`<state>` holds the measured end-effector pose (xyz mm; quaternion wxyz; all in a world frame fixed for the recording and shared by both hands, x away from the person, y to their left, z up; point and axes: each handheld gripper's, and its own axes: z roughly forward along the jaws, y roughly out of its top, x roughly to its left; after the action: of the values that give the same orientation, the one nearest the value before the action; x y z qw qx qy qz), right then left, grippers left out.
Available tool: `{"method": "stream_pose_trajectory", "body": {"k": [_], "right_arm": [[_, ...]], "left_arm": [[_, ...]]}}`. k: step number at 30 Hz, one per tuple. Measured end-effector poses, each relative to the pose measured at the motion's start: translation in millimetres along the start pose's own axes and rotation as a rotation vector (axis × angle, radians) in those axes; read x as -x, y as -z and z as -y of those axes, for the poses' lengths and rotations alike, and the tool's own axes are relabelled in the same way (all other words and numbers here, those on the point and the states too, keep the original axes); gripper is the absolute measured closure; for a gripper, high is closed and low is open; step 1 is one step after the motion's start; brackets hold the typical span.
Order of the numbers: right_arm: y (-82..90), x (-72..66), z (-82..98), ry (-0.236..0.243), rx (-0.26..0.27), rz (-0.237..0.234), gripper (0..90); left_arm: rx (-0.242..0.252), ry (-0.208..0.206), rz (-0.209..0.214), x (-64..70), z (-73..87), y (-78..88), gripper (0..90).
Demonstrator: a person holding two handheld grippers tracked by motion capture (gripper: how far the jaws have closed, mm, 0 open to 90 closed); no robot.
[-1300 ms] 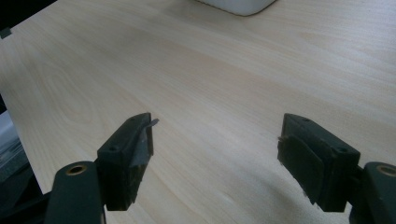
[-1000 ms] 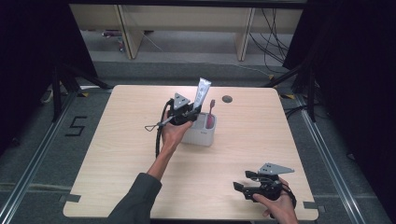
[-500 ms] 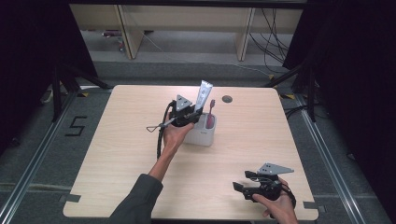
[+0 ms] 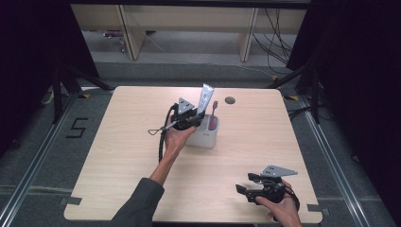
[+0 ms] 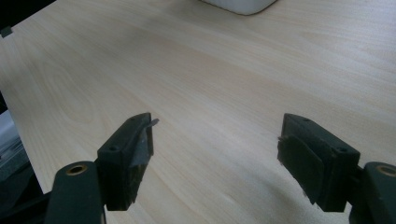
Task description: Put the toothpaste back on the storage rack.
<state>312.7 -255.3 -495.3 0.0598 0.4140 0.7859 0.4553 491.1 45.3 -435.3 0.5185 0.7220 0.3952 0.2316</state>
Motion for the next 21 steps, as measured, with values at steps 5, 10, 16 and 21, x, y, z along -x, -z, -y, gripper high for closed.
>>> {"method": "stream_pose_trajectory", "body": {"k": [5, 10, 16, 21], "right_arm": [[-0.4, 1.9, -0.2, 0.017, 0.0, 0.004, 27.2], [0.3, 2.5, -0.6, 0.048, 0.006, 0.034, 27.1], [-0.7, 1.3, 0.0, 0.008, 0.001, 0.0, 27.2], [1.1, 1.7, -0.8, 0.036, -0.008, 0.022, 27.2]], "left_arm": [[-0.016, -0.004, -0.003, -1.4, 4.0, 0.2, 68.9], [-0.025, -0.005, -0.017, -2.1, 4.3, 2.3, 68.2], [-0.062, -0.029, -0.031, 0.5, 3.9, 4.5, 64.9], [-0.055, -0.013, -0.058, 0.4, 3.3, 7.8, 58.3]]}}
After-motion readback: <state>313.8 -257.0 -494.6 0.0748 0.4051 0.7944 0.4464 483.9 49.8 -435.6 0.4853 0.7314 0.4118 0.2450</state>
